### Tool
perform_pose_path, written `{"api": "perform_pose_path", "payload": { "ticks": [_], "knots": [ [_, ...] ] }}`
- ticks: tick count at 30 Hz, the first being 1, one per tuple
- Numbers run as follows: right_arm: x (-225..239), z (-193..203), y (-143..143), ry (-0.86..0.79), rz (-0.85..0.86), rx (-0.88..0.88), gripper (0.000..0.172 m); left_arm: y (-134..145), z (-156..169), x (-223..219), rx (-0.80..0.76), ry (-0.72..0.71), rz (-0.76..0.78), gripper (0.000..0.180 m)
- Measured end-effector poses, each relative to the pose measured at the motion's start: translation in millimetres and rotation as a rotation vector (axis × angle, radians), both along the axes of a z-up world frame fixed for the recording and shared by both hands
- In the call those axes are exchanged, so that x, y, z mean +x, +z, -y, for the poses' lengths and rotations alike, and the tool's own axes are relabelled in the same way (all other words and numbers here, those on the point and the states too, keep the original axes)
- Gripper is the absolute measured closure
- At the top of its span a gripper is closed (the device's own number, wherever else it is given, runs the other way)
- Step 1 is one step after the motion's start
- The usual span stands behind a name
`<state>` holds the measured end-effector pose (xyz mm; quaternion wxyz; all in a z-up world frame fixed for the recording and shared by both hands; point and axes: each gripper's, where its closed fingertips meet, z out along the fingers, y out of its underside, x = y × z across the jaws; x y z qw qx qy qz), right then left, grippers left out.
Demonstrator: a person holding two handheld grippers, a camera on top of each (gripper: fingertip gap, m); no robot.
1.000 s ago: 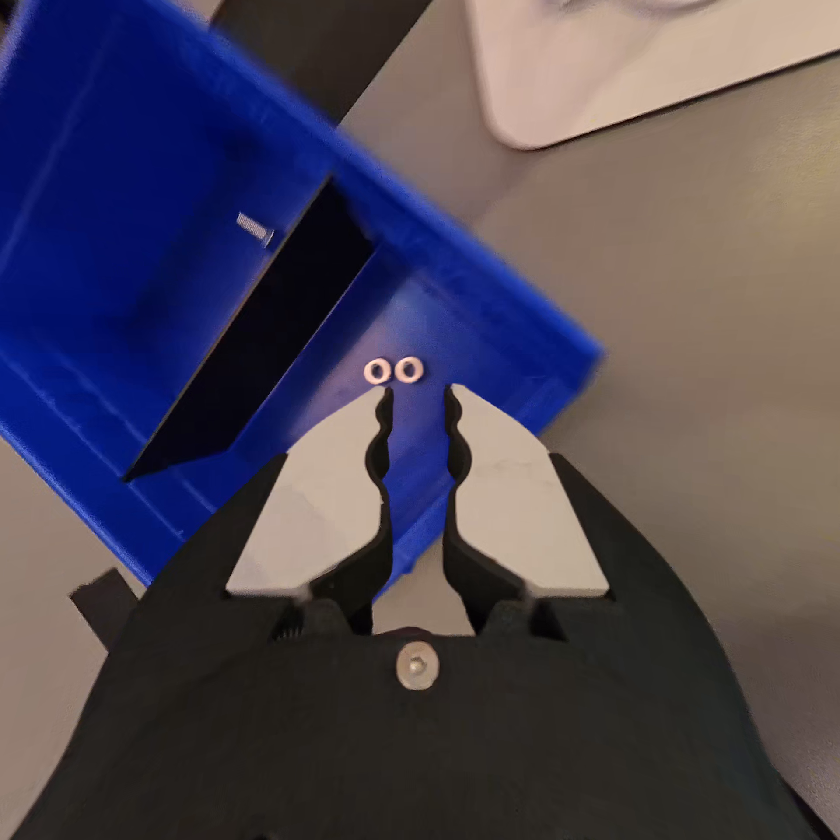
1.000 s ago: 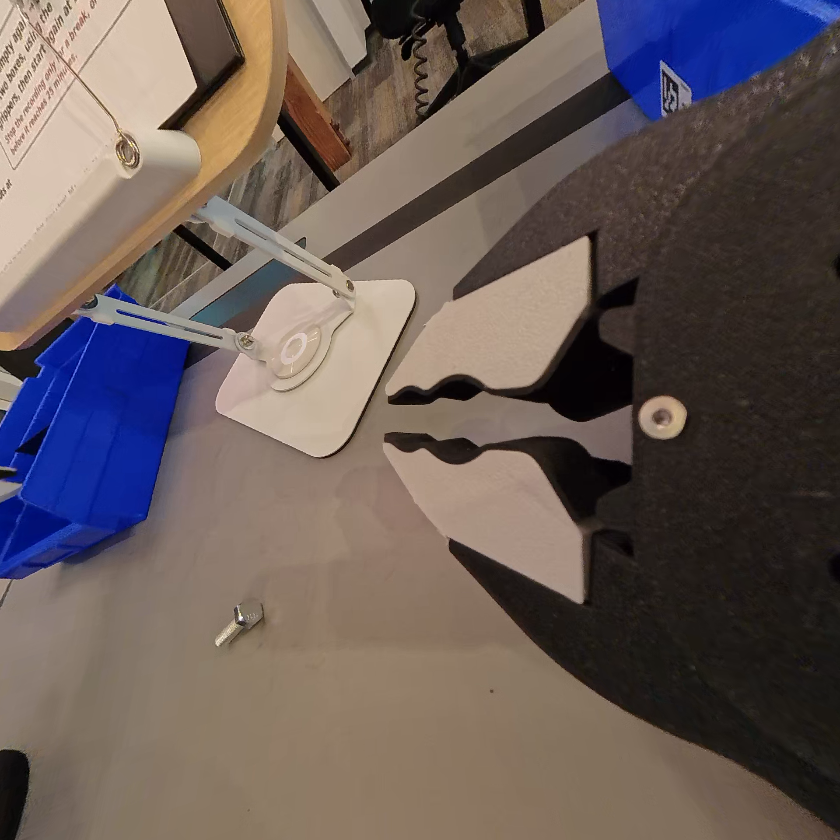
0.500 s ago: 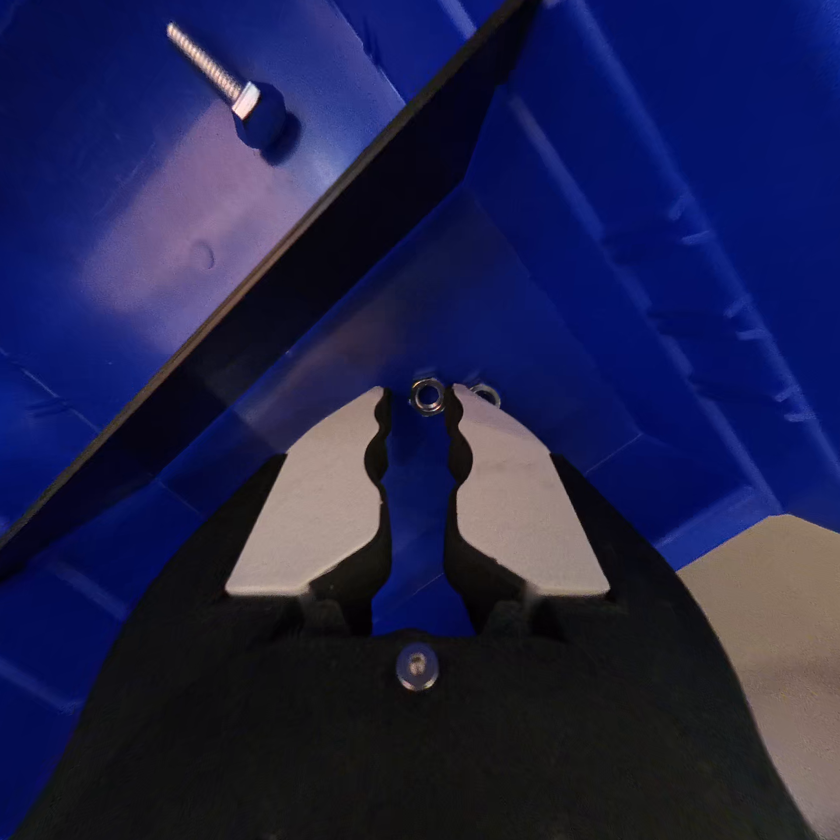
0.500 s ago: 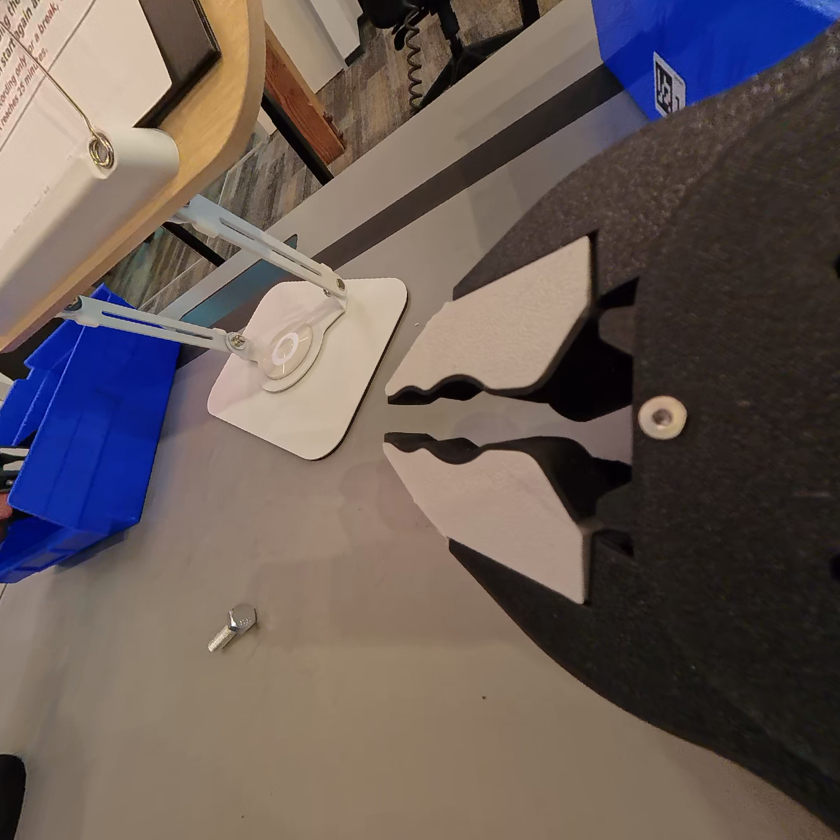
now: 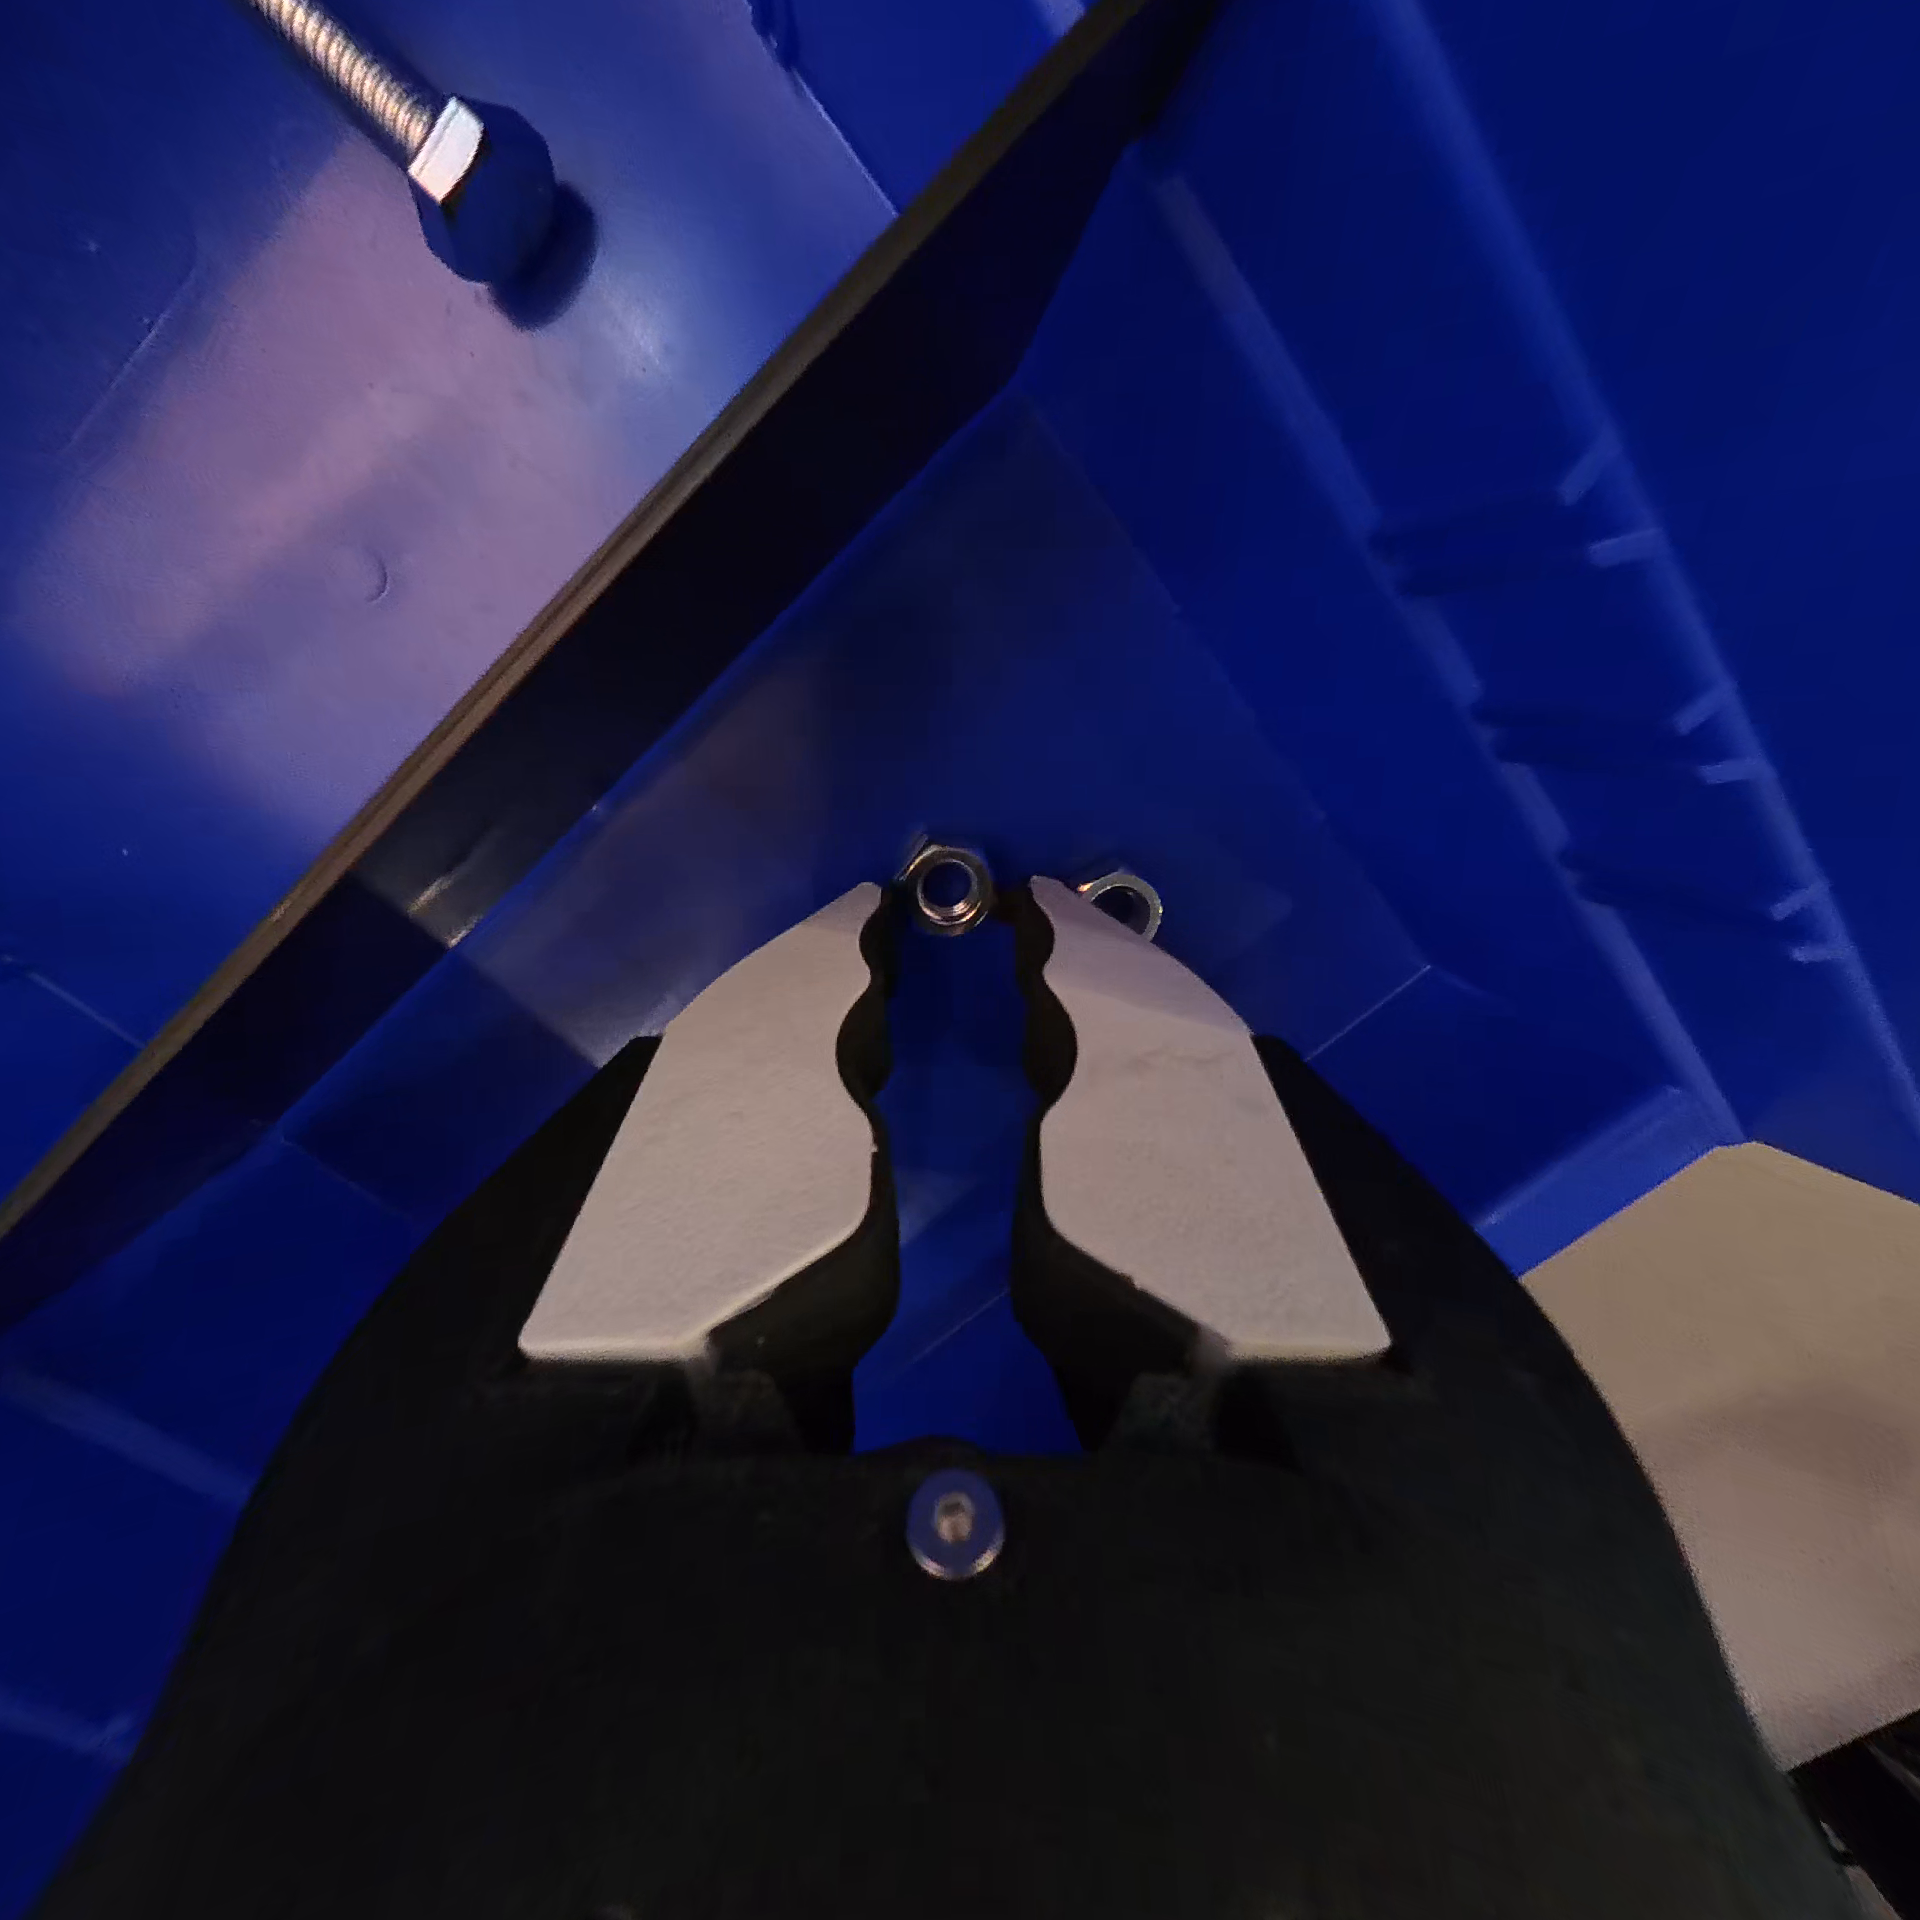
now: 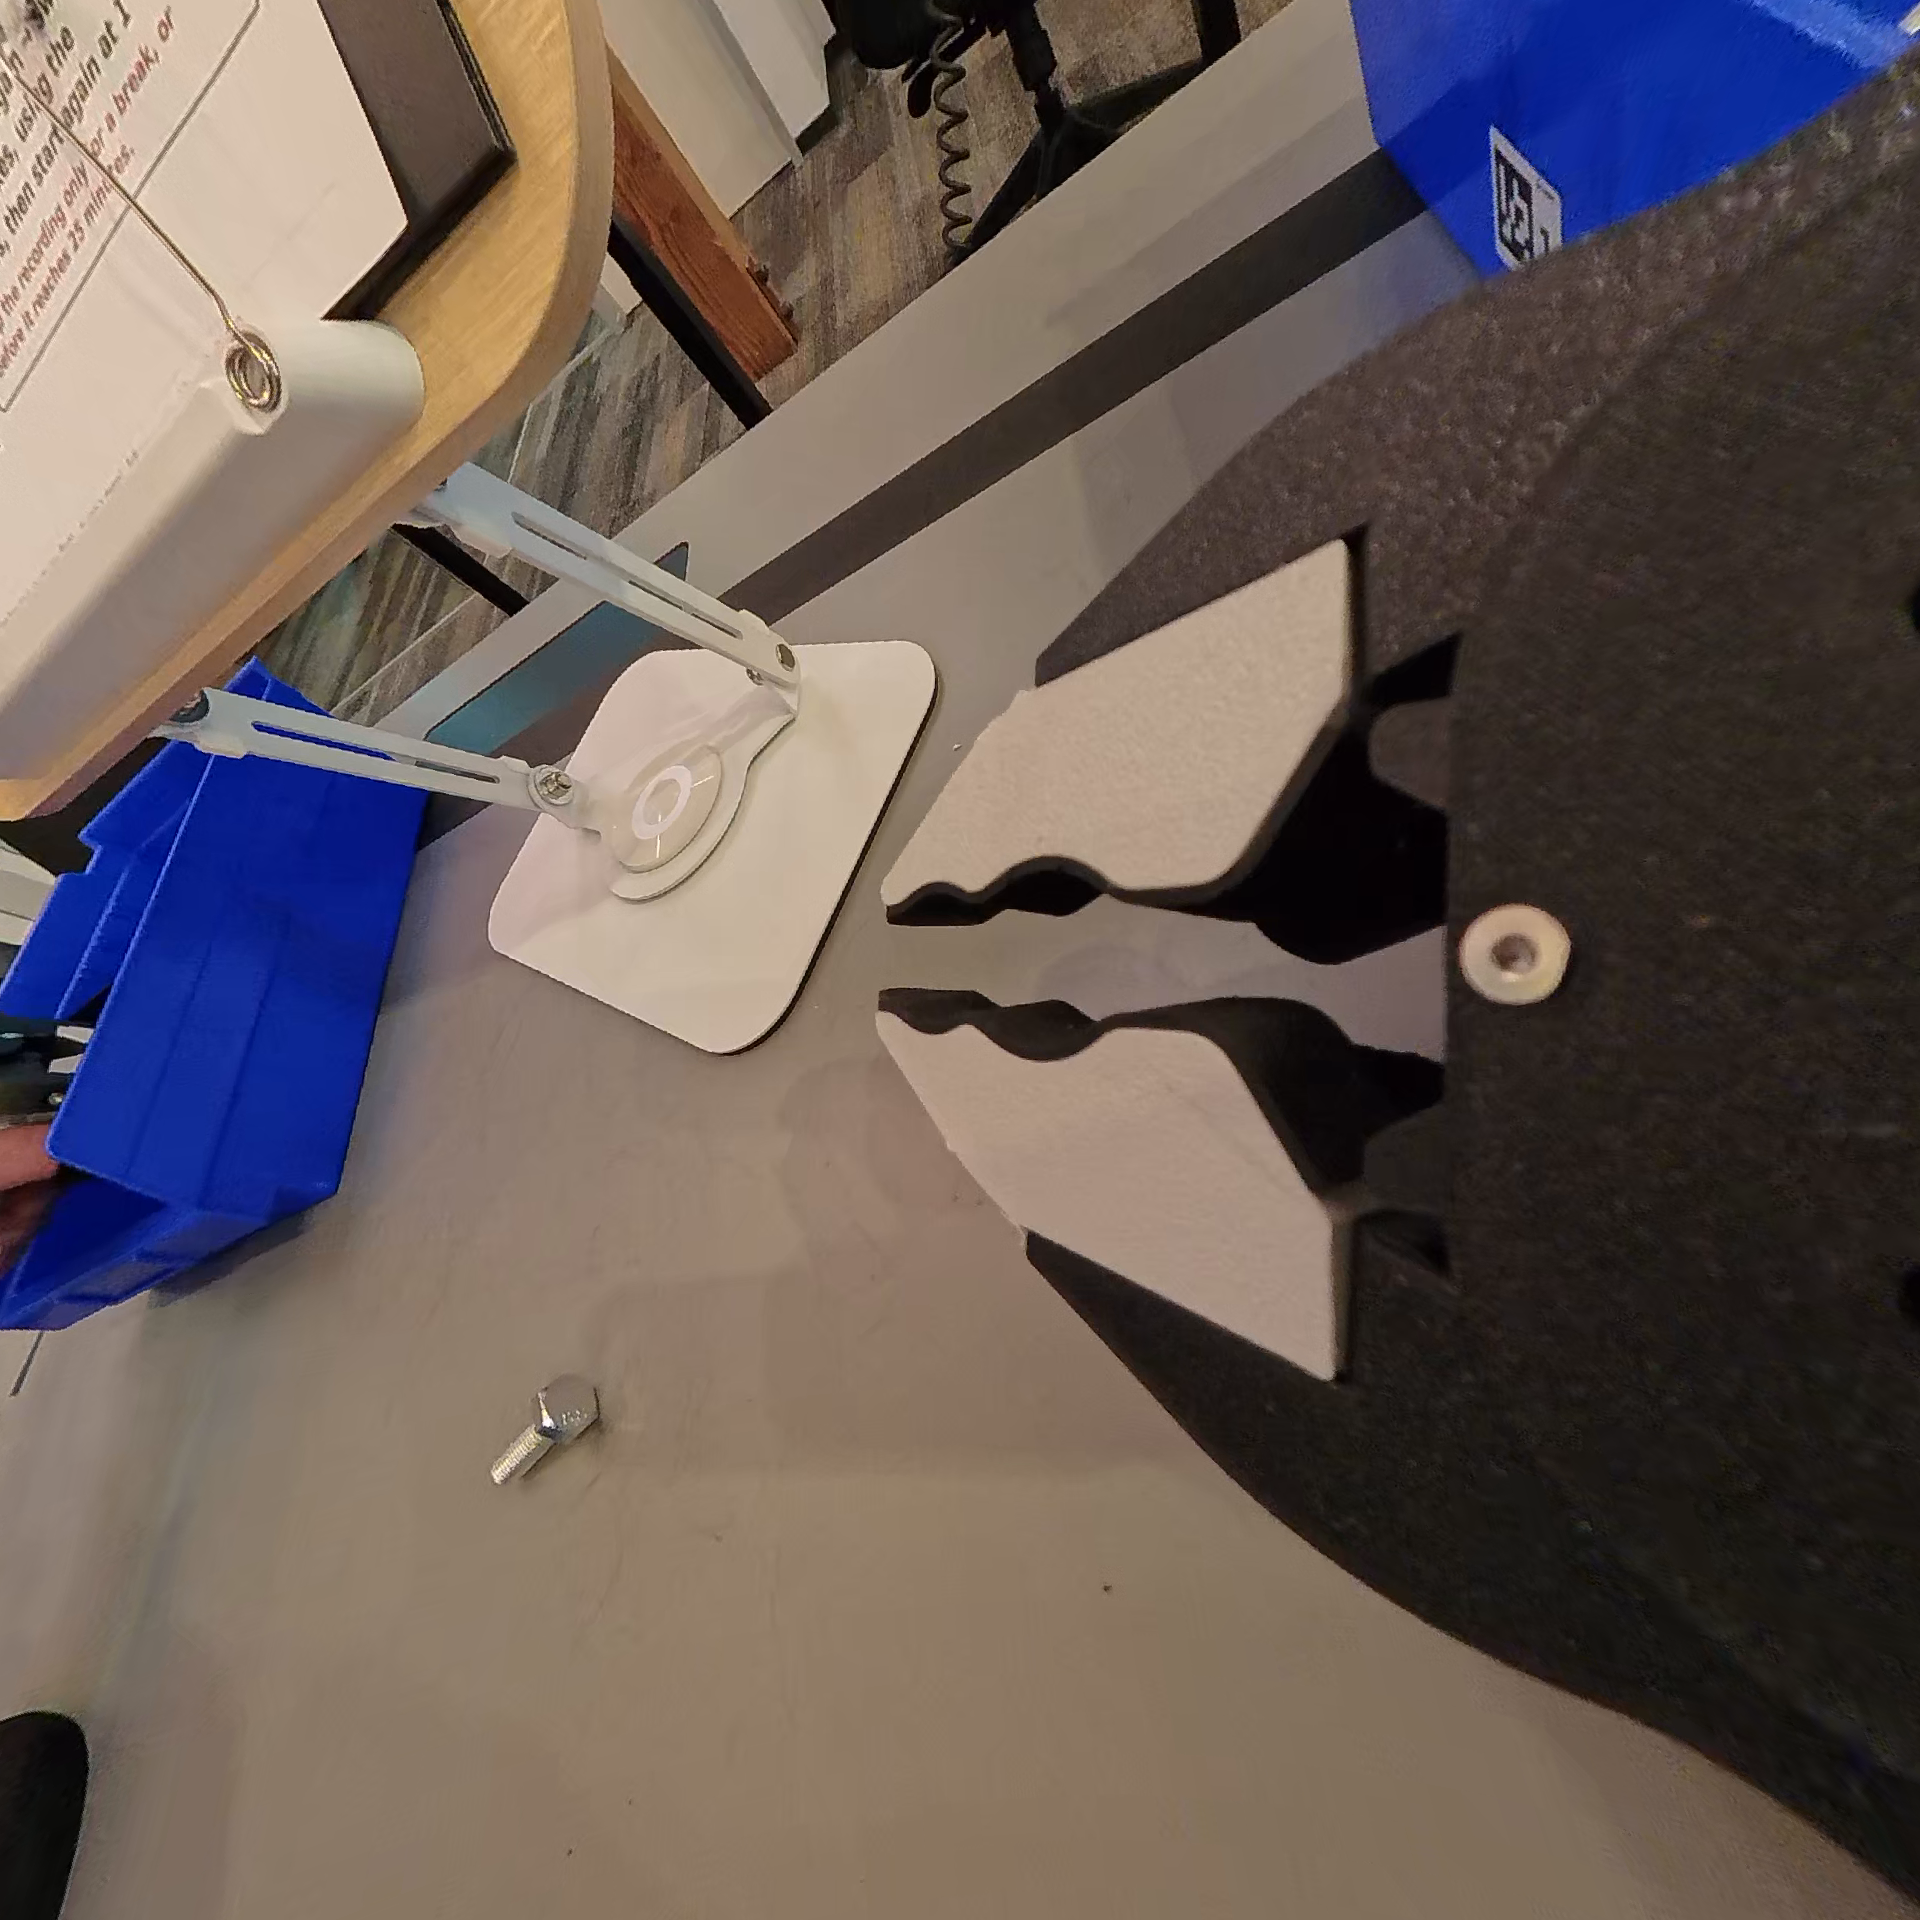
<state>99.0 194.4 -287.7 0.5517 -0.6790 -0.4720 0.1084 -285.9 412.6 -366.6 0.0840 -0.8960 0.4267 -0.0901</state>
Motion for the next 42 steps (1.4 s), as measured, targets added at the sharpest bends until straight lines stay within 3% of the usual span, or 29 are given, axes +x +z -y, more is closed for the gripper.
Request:
{"api": "perform_pose_path", "payload": {
  "ticks": [2,3,8,12,20,24,28,31,35,39,42],
  "knots": [
    [0.1,0.2,0.4,0.0,-0.002,0.001,0.16,2.5,-1.3,-0.2,0.016,0.008,0.013,0.162],
    [0.1,0.3,0.6,0.001,-0.003,0.001,0.16,9.5,-4.4,-0.3,0.044,0.022,0.039,0.176],
    [-1.1,1.0,0.8,0.005,-0.004,0.003,0.16,50.9,9.3,-5.0,0.13,0.017,0.087,0.177],
    [-5.0,3.0,1.2,0.02,-0.002,0.005,0.16,43.6,19.0,-18.9,0.13,0.003,-0.002,0.177],
    [-2.5,2.2,1.0,0.01,-0.003,0.005,0.161,48.3,26.7,-16.2,0.128,0.011,0.083,0.177],
    [-2.5,2.2,0.9,0.013,-0.006,0.002,0.161,94.6,59.6,4.0,0.206,-0.042,0.18,0.177],
    [-6.5,4.0,0.6,0.028,-0.002,0.001,0.161,130.8,128.1,48.0,0.24,-0.184,0.245,0.177],
    [-10.3,6.0,-0.1,0.041,0.008,0.002,0.161,119.6,181.5,97.2,0.205,-0.313,0.255,0.177],
    [-11.3,6.6,-1.4,0.042,0.018,0.002,0.161,79.0,250.3,168.7,0.078,-0.485,0.294,0.177],
    [-9.5,6.8,-0.2,0.038,0.018,0.007,0.161,30.5,281.9,207.3,0.037,-0.571,0.222,0.177],
    [-9.1,7.6,1.1,0.038,0.017,0.011,0.161,8.3,288.3,215.4,0.037,-0.59,0.19,0.177]
  ]
}}
